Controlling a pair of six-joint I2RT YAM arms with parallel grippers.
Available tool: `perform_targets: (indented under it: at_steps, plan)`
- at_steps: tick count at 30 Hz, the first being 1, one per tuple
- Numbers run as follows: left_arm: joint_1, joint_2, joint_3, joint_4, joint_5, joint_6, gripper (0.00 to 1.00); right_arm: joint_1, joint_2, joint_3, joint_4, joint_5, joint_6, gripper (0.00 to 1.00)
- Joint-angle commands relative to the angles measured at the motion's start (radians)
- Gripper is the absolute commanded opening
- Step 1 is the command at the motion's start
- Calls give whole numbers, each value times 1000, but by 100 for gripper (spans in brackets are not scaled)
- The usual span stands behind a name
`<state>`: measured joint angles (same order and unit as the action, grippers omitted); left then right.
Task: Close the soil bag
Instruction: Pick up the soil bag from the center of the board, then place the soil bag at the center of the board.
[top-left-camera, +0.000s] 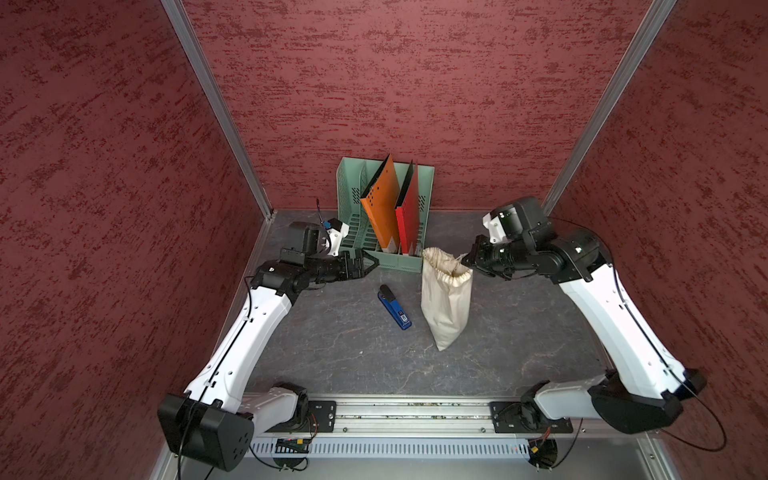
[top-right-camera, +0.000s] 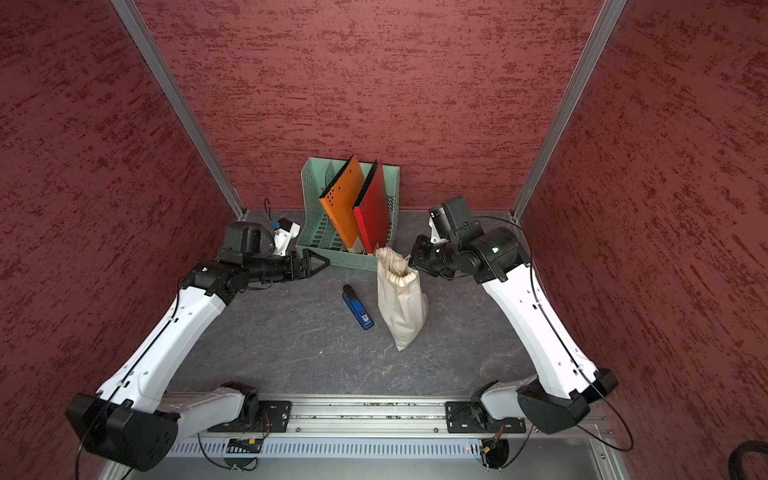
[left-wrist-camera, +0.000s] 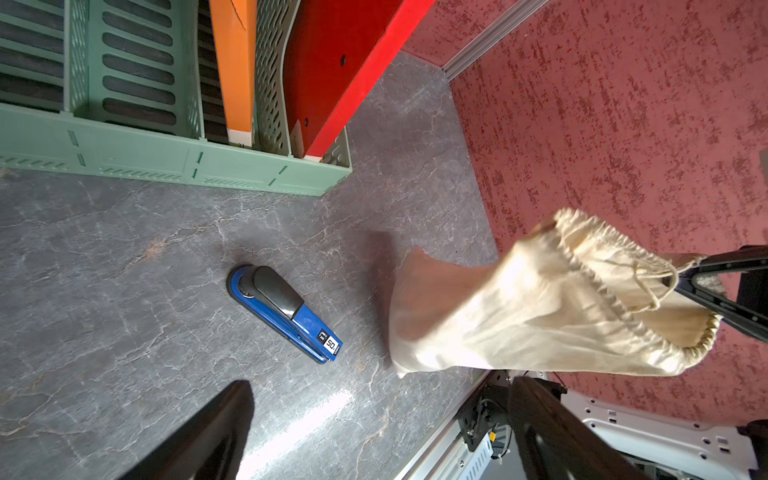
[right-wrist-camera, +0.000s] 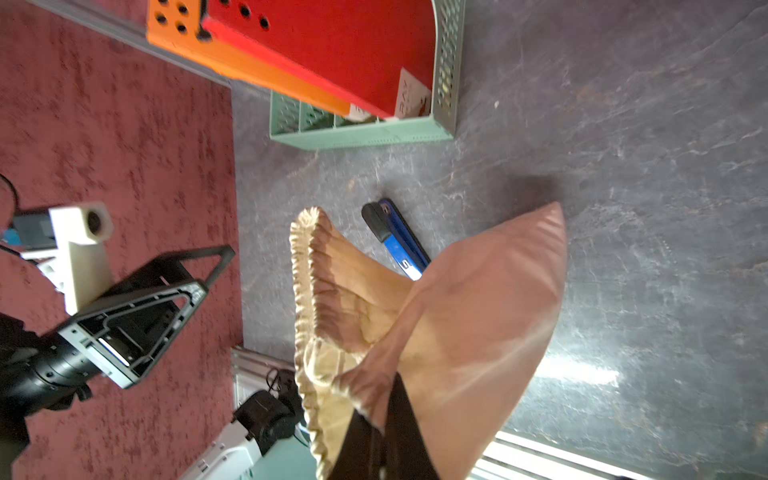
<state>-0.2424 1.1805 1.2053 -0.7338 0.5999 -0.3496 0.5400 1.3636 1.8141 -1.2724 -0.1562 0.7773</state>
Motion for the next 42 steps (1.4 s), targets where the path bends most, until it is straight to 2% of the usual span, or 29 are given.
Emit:
perform_targets:
  at_steps: [1,5,9,13,16,23,26,30,33,42]
  plan:
    - [-3,21,48,-7,-2,-59,100,5,-50,-40,214,94,121,0]
    - [3,42,76,-18,-15,-138,100,4,-94,-171,378,112,208,0]
    - [2,48,73,17,24,-208,100,5,-110,-305,514,83,264,0]
    - [-8,73,88,61,80,-269,100,5,-120,-403,565,55,289,0]
    - [-43,121,153,67,103,-277,100,5,-159,-458,564,72,296,0]
    - [-174,309,399,-17,109,-212,100,4,-236,-538,552,102,318,0]
    - [-234,404,521,-90,94,-147,100,5,-247,-565,560,92,326,0]
    - [-292,531,670,-223,75,-42,87,5,-260,-582,571,89,333,0]
    - [-324,604,758,-304,82,7,82,5,-263,-585,567,84,329,0]
    - [-425,787,1061,-541,-7,129,79,5,-271,-585,546,81,318,0]
